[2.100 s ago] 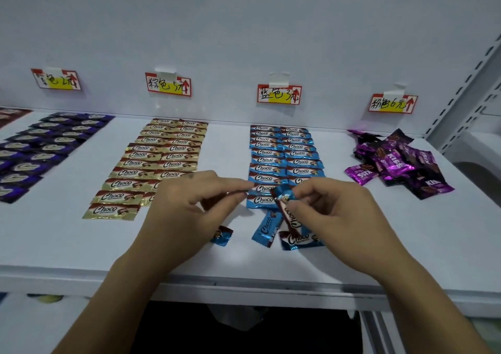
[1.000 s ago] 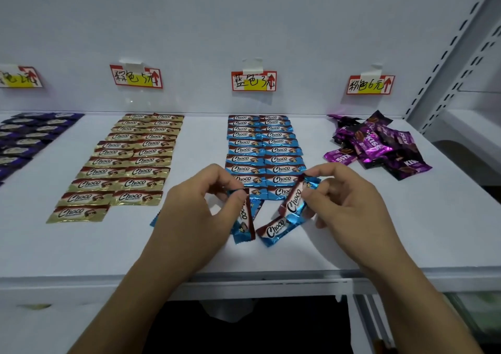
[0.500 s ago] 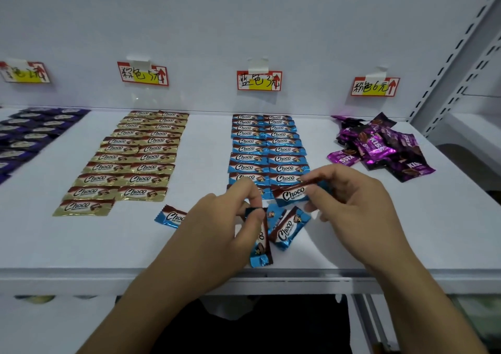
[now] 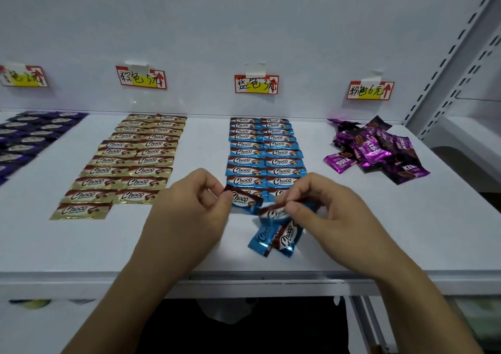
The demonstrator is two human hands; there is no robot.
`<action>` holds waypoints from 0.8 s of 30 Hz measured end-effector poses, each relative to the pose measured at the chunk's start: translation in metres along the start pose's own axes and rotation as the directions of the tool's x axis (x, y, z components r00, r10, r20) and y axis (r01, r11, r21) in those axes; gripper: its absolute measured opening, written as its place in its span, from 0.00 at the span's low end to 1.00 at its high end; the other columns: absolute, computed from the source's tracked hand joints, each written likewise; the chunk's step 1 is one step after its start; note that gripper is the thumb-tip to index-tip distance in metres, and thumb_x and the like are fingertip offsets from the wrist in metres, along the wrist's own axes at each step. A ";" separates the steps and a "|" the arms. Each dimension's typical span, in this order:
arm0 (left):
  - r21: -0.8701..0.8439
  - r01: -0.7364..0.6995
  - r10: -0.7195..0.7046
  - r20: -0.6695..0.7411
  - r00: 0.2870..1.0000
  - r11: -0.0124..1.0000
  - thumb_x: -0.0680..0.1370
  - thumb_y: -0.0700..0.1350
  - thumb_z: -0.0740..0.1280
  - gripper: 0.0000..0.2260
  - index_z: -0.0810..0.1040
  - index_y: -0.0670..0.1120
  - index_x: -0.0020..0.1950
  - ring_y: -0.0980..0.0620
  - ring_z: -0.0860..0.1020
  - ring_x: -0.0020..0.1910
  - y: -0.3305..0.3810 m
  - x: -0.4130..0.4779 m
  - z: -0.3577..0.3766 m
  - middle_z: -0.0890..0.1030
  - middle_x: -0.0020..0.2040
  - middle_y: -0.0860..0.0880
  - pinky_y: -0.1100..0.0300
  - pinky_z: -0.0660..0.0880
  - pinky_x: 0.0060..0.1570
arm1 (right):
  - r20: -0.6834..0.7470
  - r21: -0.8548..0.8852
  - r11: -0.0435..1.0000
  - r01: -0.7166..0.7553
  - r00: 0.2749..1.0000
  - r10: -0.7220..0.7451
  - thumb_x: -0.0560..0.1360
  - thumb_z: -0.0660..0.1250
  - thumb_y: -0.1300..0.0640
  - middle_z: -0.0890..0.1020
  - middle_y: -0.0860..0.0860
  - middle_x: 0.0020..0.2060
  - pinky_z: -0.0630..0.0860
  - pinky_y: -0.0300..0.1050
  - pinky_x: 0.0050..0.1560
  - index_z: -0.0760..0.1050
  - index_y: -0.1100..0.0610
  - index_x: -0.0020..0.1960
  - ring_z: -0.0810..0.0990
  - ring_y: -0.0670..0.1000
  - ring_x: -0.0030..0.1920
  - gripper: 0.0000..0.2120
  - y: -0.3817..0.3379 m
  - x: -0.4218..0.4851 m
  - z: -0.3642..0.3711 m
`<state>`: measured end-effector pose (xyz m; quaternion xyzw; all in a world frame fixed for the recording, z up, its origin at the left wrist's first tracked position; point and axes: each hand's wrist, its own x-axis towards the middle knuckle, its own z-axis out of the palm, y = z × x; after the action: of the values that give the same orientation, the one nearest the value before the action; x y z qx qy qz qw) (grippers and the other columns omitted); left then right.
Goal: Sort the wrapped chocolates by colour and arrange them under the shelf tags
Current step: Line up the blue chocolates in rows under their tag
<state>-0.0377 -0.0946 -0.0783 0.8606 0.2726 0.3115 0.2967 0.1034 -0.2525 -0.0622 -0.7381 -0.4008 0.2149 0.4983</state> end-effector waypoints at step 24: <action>0.287 -0.376 0.331 0.195 0.923 0.881 0.78 0.54 0.57 0.18 0.82 0.47 0.56 0.51 0.78 0.50 0.002 -0.023 0.024 0.83 0.51 0.49 0.56 0.79 0.35 | -0.196 -0.242 0.969 -0.045 0.981 -0.004 0.75 0.70 0.53 0.82 0.40 0.41 0.74 0.32 0.31 0.76 0.48 0.43 0.78 0.35 0.42 0.03 0.012 0.010 -0.003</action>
<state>-0.0353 -0.1194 -0.1004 0.9521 0.1358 0.2510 0.1102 0.1160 -0.2484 -0.0710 -0.8157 -0.3656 0.0955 0.4379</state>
